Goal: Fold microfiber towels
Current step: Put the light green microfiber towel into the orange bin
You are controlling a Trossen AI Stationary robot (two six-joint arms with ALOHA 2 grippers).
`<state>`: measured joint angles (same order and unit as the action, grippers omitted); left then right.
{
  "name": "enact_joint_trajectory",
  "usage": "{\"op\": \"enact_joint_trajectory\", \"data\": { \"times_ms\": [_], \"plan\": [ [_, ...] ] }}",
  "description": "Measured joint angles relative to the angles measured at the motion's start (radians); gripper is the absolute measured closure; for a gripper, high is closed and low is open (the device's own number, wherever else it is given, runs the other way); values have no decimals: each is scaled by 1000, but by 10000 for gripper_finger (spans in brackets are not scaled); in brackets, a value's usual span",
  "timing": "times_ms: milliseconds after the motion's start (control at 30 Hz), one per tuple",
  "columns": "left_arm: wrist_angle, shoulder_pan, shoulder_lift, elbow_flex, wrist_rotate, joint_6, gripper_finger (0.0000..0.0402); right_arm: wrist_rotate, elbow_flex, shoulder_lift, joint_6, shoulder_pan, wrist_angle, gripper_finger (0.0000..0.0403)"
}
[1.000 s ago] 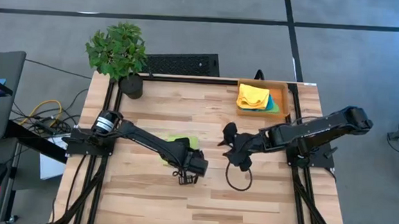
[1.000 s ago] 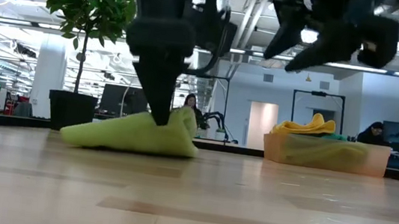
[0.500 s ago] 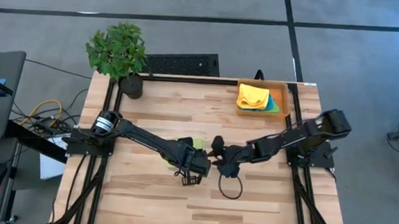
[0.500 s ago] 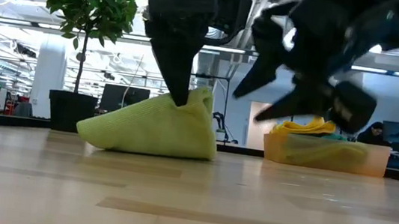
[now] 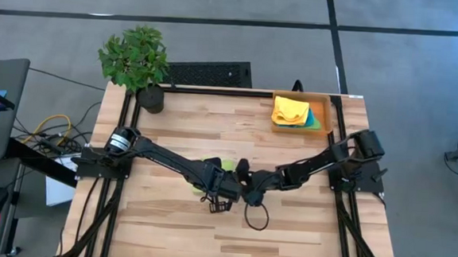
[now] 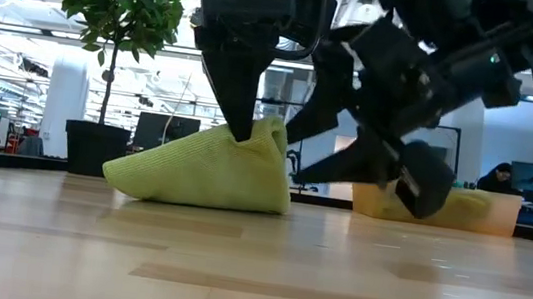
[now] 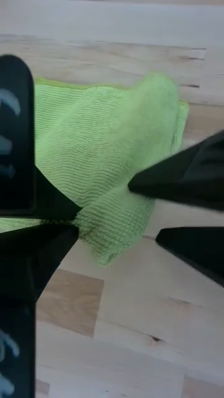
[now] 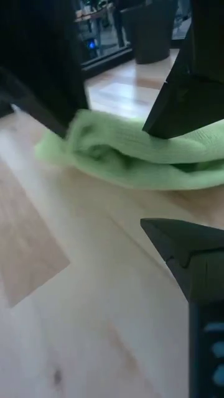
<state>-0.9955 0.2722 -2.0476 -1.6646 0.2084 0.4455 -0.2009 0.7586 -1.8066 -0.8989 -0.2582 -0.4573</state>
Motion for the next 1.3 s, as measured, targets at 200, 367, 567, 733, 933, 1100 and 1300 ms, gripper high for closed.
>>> {"op": "enact_joint_trajectory", "data": {
  "times_ms": [200,367,567,733,933,1100,1300],
  "plan": [
    [2,0,0,0,-19,8,401,-28,5,-58,0,16,-104,163],
    [2,0,0,0,-21,11,401,-64,5,-66,4,33,-120,163],
    [-6,0,0,-7,-21,3,401,-63,5,-66,9,56,-79,163],
    [-20,0,2,-44,-20,-21,401,-62,5,-66,9,67,-71,163],
    [-51,0,3,-71,-20,-35,401,-108,5,-66,16,71,-70,191],
    [-105,0,3,-78,-19,-7,401,-115,5,-66,24,79,-3,281],
    [-119,-4,3,-77,11,3,401,-113,7,-63,80,97,40,389]
  ]
}}
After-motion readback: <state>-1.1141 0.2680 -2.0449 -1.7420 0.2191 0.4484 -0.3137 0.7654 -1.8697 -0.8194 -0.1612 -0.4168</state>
